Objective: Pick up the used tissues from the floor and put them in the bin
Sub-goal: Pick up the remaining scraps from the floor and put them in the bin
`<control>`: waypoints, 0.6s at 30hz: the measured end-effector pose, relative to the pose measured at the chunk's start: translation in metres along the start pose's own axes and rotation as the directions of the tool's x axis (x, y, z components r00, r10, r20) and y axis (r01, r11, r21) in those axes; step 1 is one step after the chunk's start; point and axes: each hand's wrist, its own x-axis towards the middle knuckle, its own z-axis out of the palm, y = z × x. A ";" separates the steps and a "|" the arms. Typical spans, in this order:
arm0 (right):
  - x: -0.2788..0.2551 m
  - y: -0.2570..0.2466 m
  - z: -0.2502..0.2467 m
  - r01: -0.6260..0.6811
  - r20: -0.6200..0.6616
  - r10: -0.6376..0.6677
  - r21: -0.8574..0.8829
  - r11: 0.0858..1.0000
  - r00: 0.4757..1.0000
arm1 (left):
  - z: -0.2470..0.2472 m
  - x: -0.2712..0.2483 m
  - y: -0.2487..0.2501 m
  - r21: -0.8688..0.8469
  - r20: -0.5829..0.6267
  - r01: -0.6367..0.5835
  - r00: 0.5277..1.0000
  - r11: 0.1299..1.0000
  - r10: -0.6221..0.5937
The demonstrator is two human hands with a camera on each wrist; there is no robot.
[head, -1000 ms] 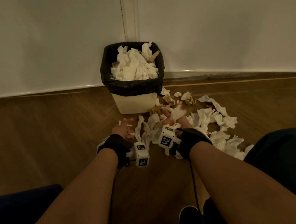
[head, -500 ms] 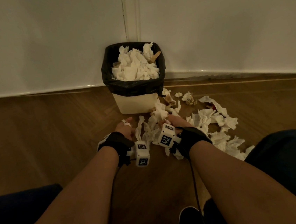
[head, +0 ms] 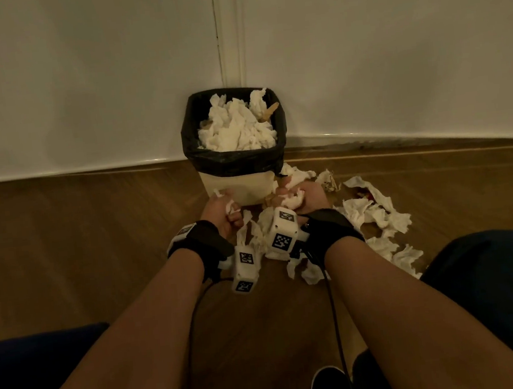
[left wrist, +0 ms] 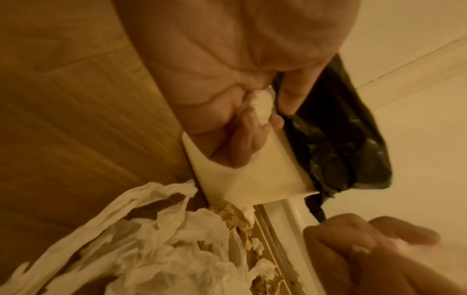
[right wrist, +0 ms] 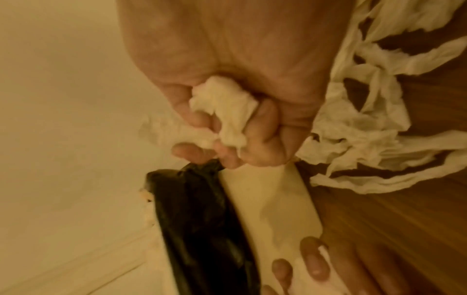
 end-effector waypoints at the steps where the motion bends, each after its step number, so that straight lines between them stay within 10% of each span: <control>1: 0.001 -0.002 0.002 0.013 -0.006 -0.013 0.072 0.997 1.000 | 0.002 -0.004 0.005 0.013 0.023 0.000 1.000 1.000 -0.001; 9: -0.030 -0.037 0.048 0.141 0.014 -0.149 -0.414 0.899 0.989 | 0.024 -0.033 0.044 0.235 -0.026 -0.216 0.973 0.948 0.228; 12: -0.041 -0.062 0.062 0.149 0.110 -0.135 -0.133 0.980 0.985 | 0.029 -0.040 0.068 0.462 -0.050 -0.336 0.914 0.821 0.403; 18: -0.056 -0.085 0.078 0.315 0.048 -0.344 -0.536 0.783 0.938 | 0.043 -0.058 0.102 0.577 0.088 -0.547 0.780 0.607 0.620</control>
